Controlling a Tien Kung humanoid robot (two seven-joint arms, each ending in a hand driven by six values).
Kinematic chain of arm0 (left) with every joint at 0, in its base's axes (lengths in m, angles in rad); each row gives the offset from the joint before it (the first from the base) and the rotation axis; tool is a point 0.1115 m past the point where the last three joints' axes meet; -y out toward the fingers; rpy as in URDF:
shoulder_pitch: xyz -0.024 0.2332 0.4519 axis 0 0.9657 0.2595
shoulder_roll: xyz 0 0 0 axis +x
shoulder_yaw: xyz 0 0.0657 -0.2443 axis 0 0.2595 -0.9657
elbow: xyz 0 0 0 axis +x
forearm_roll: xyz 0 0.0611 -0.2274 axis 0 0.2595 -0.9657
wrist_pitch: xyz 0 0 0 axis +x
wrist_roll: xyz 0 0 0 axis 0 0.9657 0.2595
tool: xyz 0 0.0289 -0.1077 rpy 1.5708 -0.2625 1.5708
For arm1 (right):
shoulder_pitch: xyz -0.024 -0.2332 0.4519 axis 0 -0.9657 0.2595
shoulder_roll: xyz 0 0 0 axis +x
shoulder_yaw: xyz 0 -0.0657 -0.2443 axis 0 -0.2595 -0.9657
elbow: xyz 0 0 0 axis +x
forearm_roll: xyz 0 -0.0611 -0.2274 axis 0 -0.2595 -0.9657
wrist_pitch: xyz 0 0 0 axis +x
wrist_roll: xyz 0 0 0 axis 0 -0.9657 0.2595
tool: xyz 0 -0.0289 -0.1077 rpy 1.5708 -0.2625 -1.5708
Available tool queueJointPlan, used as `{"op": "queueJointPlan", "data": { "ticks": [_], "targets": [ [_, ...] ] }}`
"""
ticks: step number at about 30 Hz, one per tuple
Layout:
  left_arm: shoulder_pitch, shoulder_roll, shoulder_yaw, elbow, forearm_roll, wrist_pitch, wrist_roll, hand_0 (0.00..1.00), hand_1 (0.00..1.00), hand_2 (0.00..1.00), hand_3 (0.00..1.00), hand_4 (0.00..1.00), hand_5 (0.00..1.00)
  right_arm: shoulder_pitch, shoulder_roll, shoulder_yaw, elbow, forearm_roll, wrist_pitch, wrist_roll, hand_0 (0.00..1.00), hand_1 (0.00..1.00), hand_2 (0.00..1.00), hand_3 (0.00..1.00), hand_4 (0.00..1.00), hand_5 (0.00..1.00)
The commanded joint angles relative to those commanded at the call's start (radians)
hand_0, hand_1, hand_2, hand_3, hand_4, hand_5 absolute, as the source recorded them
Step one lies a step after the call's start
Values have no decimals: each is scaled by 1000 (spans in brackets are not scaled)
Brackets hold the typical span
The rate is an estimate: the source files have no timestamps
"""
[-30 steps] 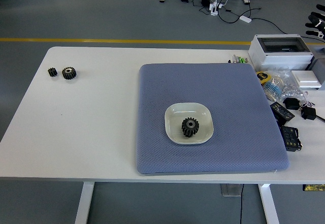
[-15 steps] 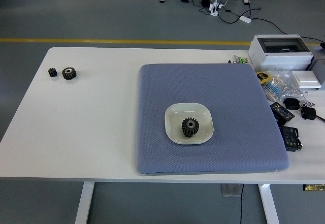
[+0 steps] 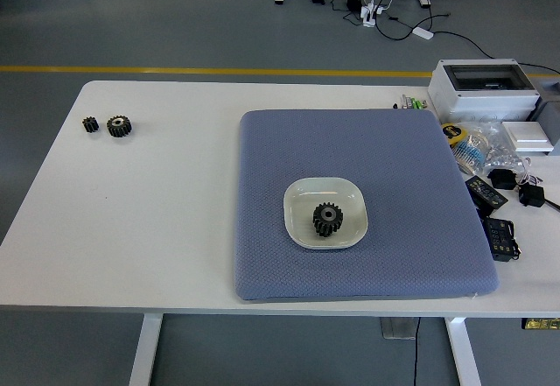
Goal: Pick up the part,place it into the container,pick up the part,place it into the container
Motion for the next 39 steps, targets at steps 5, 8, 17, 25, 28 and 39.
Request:
{"op": "queueJointPlan", "data": {
  "ticks": [5, 8, 17, 25, 28, 39],
  "targets": [
    [-3, -3, 2, 0, -3, -1, -1, 715, 697, 746, 615, 756, 698, -61, 85, 102, 23, -84, -21, -1, 979, 891, 898, 920, 998, 998],
    [-6, -7, 7, 0, -6, -2, 0, 715, 697, 746, 615, 756, 698, -90, 128, 151, 33, -101, -33, 6, 979, 891, 898, 920, 998, 998],
    [-11, -4, 7, 0, -7, -2, -1, 715, 698, 746, 614, 754, 696, -105, 133, 166, 34, -135, -56, 15, 951, 880, 888, 915, 998, 998],
    [-15, -7, 4, 0, -8, -2, -2, 715, 697, 746, 614, 755, 697, -101, 141, 154, 27, -156, -73, 15, 938, 868, 880, 906, 998, 976],
    [-14, -9, -1, 0, -4, -2, -2, 714, 697, 746, 613, 756, 697, -101, 142, 152, 26, -161, -80, 17, 920, 852, 874, 890, 998, 926],
    [-15, -7, -3, 0, -1, -3, -3, 714, 697, 746, 614, 756, 698, -105, 144, 156, 25, -163, -96, 16, 903, 847, 870, 876, 998, 906]
  ]
}}
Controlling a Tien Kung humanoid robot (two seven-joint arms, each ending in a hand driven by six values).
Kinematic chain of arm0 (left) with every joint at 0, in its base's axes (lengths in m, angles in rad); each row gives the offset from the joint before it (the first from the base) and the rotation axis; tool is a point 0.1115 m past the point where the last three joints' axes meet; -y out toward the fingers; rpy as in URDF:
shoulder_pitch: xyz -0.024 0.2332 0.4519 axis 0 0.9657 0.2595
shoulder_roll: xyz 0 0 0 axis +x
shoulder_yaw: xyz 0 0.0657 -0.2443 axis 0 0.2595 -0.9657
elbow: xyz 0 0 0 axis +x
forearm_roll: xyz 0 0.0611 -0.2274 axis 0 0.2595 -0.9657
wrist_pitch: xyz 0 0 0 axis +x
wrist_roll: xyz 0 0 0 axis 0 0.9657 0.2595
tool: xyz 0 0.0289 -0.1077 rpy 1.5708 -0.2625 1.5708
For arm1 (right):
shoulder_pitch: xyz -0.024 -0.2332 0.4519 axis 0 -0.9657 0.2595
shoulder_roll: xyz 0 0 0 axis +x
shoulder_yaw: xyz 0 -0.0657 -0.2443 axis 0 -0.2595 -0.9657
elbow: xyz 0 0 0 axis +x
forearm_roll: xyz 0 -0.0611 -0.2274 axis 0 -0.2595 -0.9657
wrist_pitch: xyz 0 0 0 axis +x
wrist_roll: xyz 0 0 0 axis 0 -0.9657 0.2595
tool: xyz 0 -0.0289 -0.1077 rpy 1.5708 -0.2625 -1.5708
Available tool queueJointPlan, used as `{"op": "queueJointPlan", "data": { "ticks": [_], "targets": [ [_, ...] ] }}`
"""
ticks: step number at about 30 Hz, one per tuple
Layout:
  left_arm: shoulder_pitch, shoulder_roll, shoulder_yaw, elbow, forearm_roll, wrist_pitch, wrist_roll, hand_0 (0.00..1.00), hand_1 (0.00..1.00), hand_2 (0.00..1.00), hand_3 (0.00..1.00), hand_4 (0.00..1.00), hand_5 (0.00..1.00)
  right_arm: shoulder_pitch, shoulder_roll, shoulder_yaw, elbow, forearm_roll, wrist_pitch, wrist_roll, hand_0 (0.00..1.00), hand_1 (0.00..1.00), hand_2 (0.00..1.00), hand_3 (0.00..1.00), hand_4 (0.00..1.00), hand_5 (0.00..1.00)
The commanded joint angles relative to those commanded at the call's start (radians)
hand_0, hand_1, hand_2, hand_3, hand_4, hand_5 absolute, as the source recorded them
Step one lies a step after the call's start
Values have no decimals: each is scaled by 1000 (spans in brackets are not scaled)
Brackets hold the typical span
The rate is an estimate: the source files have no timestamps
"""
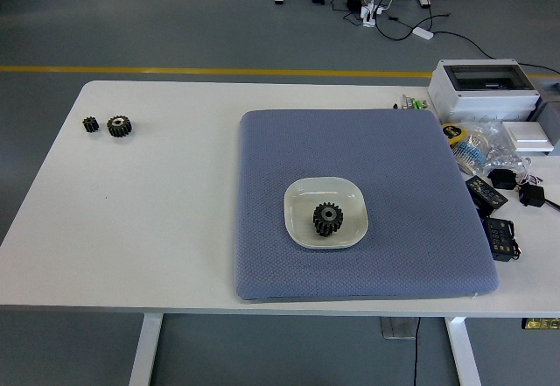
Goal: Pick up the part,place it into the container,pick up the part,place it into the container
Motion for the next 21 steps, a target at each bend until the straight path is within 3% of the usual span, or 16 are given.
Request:
{"op": "queueJointPlan", "data": {
  "ticks": [21],
  "targets": [
    [7, 2, 14, 0, 1, 0, 2, 714, 697, 746, 613, 756, 698, 0, 3, -4, -19, 19, -6, 3, 888, 841, 861, 866, 998, 874]
  ]
}}
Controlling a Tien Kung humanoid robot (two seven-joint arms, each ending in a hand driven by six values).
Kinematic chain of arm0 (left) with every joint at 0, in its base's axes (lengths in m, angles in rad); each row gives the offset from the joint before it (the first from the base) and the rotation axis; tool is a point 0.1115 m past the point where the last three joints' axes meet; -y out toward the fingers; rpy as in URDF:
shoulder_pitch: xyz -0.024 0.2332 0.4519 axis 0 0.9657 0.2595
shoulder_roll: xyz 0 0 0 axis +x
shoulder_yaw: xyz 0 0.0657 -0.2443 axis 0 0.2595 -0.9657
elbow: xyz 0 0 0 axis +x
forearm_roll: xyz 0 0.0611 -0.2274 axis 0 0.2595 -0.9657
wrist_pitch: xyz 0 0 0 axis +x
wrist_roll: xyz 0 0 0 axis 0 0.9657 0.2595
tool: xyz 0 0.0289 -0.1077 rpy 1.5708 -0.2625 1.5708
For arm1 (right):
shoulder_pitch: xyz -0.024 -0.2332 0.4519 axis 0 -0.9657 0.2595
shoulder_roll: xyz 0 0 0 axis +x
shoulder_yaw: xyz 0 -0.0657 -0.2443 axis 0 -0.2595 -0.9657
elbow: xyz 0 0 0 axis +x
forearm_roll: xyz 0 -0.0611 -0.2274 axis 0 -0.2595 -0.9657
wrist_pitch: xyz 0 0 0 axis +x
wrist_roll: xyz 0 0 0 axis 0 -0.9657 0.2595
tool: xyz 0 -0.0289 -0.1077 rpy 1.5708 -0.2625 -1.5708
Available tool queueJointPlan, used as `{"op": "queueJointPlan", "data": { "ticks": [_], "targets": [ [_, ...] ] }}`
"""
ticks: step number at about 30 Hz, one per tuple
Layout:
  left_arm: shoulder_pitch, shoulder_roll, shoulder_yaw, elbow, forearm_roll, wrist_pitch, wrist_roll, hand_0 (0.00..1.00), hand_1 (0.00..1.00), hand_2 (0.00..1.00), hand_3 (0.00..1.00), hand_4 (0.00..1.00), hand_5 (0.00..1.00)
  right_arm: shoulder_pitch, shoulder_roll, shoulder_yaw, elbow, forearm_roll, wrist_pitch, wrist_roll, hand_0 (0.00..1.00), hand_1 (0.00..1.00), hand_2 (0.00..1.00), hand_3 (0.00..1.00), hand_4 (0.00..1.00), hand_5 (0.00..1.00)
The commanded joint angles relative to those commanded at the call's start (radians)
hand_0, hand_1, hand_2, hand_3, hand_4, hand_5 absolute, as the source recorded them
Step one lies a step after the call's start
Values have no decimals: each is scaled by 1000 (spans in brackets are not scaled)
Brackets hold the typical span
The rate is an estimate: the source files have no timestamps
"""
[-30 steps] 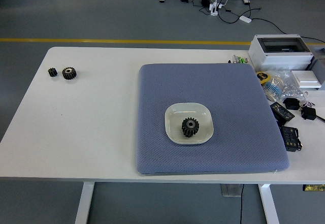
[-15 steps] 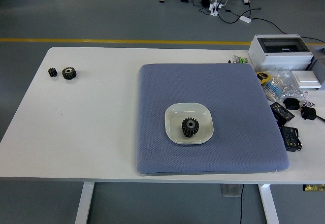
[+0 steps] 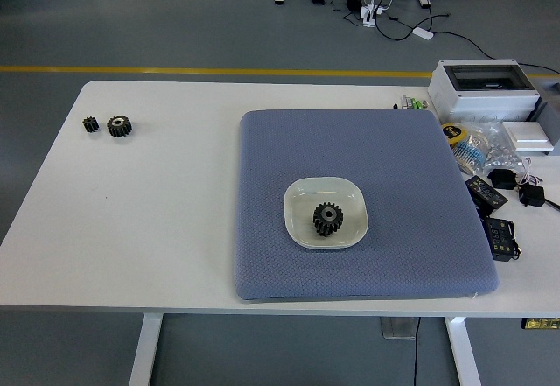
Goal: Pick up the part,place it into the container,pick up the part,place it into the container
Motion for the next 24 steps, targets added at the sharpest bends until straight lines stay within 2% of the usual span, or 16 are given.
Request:
{"op": "queueJointPlan", "data": {
  "ticks": [24],
  "targets": [
    [-12, 1, 0, 0, -6, 0, -1, 715, 697, 746, 614, 756, 699, 10, 8, 5, -3, -22, 26, -39, 855, 822, 848, 853, 998, 851]
  ]
}}
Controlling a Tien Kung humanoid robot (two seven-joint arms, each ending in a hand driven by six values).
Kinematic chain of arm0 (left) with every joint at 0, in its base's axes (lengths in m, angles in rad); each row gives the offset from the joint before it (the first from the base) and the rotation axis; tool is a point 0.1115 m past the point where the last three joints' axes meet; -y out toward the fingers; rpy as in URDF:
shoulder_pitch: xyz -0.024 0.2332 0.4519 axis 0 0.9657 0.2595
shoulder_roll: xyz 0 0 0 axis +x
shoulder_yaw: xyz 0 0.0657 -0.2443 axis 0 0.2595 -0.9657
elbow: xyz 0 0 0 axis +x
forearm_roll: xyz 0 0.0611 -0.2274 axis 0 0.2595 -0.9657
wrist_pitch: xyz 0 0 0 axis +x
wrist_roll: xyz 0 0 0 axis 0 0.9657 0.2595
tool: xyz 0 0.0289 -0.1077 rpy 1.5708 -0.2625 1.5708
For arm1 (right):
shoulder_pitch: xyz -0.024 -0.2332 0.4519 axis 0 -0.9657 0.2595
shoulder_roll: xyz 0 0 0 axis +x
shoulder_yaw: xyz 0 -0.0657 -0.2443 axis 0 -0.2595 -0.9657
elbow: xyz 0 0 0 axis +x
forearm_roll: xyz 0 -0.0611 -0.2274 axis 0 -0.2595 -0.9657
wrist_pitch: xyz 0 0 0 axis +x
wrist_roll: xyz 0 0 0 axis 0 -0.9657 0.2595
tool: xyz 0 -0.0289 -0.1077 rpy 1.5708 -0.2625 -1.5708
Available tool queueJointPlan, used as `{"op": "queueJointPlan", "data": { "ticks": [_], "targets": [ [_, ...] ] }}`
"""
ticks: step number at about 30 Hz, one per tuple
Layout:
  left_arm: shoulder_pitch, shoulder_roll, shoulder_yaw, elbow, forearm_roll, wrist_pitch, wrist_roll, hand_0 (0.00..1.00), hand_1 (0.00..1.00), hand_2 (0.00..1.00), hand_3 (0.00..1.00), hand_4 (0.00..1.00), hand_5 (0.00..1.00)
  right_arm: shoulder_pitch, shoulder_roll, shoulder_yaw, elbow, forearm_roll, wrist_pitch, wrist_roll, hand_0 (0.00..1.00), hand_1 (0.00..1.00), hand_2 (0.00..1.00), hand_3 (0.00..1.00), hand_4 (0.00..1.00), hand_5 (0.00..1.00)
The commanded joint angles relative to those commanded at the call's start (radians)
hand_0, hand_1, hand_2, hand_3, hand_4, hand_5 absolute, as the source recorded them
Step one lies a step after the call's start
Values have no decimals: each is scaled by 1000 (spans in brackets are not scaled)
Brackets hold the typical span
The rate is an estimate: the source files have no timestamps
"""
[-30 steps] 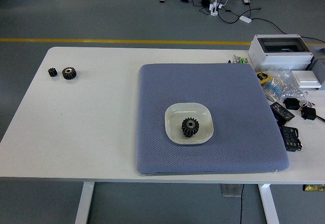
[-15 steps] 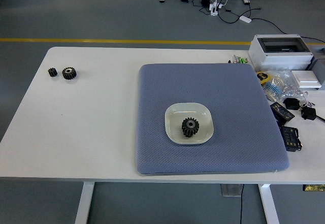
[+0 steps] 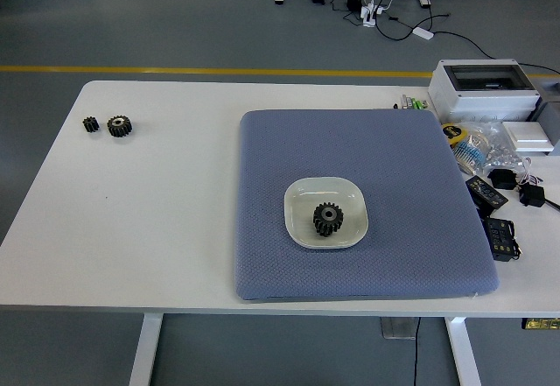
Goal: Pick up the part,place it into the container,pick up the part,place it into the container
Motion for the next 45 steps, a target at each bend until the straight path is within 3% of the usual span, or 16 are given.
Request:
{"op": "queueJointPlan", "data": {
  "ticks": [45],
  "targets": [
    [0, 6, 19, 0, -17, 0, 0, 715, 698, 746, 613, 755, 696, 7, -5, -4, 9, -24, -5, -48, 819, 790, 825, 818, 998, 830]
  ]
}}
